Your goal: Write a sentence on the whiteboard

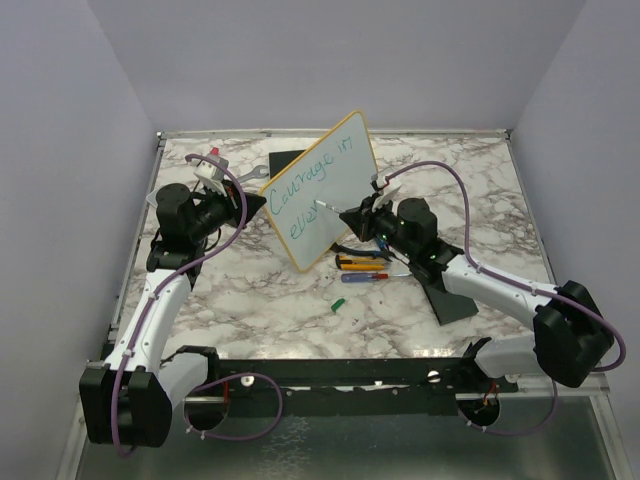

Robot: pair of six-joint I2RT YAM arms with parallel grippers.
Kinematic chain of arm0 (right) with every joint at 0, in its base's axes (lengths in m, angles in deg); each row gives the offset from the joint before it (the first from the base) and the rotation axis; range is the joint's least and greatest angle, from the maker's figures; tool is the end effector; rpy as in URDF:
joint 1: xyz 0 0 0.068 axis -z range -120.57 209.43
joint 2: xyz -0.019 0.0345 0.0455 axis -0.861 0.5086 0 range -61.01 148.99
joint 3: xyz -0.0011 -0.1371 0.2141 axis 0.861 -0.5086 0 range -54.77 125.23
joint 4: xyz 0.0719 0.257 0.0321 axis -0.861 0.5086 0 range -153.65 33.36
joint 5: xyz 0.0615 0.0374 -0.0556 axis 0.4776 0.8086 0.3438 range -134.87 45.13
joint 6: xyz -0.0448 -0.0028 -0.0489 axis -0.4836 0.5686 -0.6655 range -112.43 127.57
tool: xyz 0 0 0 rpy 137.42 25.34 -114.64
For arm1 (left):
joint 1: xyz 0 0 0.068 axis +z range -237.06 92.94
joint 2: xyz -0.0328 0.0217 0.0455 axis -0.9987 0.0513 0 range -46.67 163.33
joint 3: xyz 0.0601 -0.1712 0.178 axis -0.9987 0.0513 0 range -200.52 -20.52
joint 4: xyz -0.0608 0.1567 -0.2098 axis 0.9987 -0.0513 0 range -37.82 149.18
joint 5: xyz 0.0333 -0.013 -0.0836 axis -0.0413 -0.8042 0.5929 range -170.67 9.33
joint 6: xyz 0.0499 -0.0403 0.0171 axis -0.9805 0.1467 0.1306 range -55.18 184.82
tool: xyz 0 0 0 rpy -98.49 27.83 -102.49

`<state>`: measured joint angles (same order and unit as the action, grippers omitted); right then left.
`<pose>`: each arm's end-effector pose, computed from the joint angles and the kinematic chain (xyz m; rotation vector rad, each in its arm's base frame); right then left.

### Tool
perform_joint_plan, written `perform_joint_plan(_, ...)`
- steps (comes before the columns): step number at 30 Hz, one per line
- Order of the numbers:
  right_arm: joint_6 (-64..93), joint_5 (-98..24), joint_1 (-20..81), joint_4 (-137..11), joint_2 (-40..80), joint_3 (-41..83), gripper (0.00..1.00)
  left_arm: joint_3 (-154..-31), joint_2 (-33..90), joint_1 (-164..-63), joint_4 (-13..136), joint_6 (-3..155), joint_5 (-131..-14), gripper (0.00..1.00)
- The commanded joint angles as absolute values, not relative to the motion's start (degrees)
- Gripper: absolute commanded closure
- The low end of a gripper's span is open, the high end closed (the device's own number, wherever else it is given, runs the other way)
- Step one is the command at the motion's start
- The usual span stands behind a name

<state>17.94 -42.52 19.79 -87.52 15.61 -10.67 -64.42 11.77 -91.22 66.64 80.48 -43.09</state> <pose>0.2558 0.2148 0.2472 -0.4773 1.7043 0.6757 0.2636 -0.0514 0.3024 0.3303 1.7027 -0.8092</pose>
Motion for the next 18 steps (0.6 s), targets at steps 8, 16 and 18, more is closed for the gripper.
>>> perform_joint_plan(8, 18.26, -46.23, 19.97, -86.73, 11.24, -13.8, 0.99, -64.11, 10.73, -91.59, 67.44, 79.89, -42.26, 1.0)
perform_joint_plan(16, 18.28, -46.29, 20.12, -87.34, 10.26, -14.92, 0.99, -64.11, 10.72, -91.62, 67.45, 79.89, -42.27, 1.0)
perform_joint_plan(18, 18.39, -45.42, 20.1, -88.23, 10.98, -14.73, 0.99, -64.03, 10.72, -91.62, 67.44, 79.89, -42.27, 1.0)
